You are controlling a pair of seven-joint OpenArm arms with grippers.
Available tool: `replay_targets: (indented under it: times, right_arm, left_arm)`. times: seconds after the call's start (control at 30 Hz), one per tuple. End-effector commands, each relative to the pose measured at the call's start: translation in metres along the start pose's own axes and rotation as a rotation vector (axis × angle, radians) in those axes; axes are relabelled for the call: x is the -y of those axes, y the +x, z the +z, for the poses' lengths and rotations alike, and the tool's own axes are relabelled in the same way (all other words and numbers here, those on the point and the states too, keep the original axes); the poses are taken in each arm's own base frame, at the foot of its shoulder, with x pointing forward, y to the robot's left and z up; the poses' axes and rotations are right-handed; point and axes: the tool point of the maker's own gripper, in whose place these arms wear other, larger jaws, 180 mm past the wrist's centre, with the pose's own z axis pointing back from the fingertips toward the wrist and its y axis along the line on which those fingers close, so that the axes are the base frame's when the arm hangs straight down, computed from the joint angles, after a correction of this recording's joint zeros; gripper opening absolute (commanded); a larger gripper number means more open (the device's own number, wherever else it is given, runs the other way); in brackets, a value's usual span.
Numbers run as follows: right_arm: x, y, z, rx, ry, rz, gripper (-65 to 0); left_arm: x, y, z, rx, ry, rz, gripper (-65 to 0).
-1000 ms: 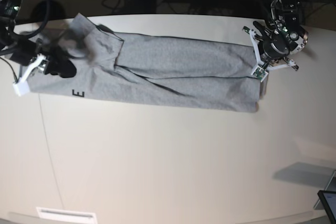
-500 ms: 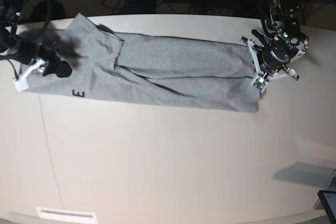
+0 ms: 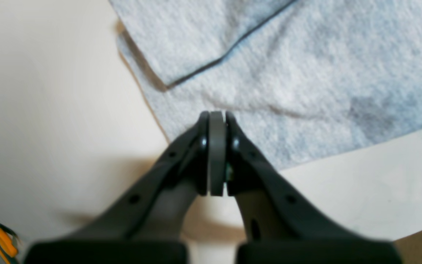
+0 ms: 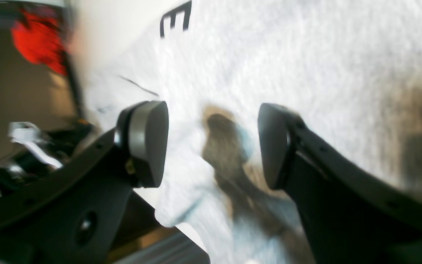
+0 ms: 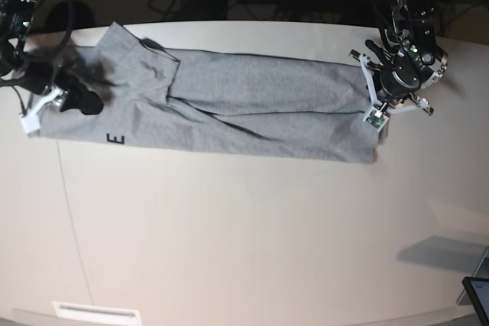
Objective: Fold the T-shirt properly
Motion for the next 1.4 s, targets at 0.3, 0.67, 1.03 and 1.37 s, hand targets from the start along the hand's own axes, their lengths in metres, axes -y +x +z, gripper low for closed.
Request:
replay_targets:
  times: [0.3, 0.67, 1.03, 1.37]
  right_arm:
    - [-0.049, 0.035, 0.012, 0.082, 0.05, 0.195, -27.6]
    - [-0.007, 0.015, 0.001, 0.03, 0.018, 0.021, -27.6]
    - [0.011, 0.032, -0.01, 0.009, -0.079, 0.048, -27.6]
    - [0.007, 0.07, -0.021, 0.041, -0.071, 0.043, -27.6]
  left_arm:
    - [-0.02, 0.014, -0.015, 0.018, 0.009, 0.034, -65.0]
    - [0.005, 0.02, -0.026, 0.02, -0.049, 0.038, -64.8]
    - [0.007, 0.007, -0.051, -0.032, -0.1, 0.099, -42.8]
    - [-0.005, 0.017, -0.071, -0.028, -0.121, 0.148, -41.5]
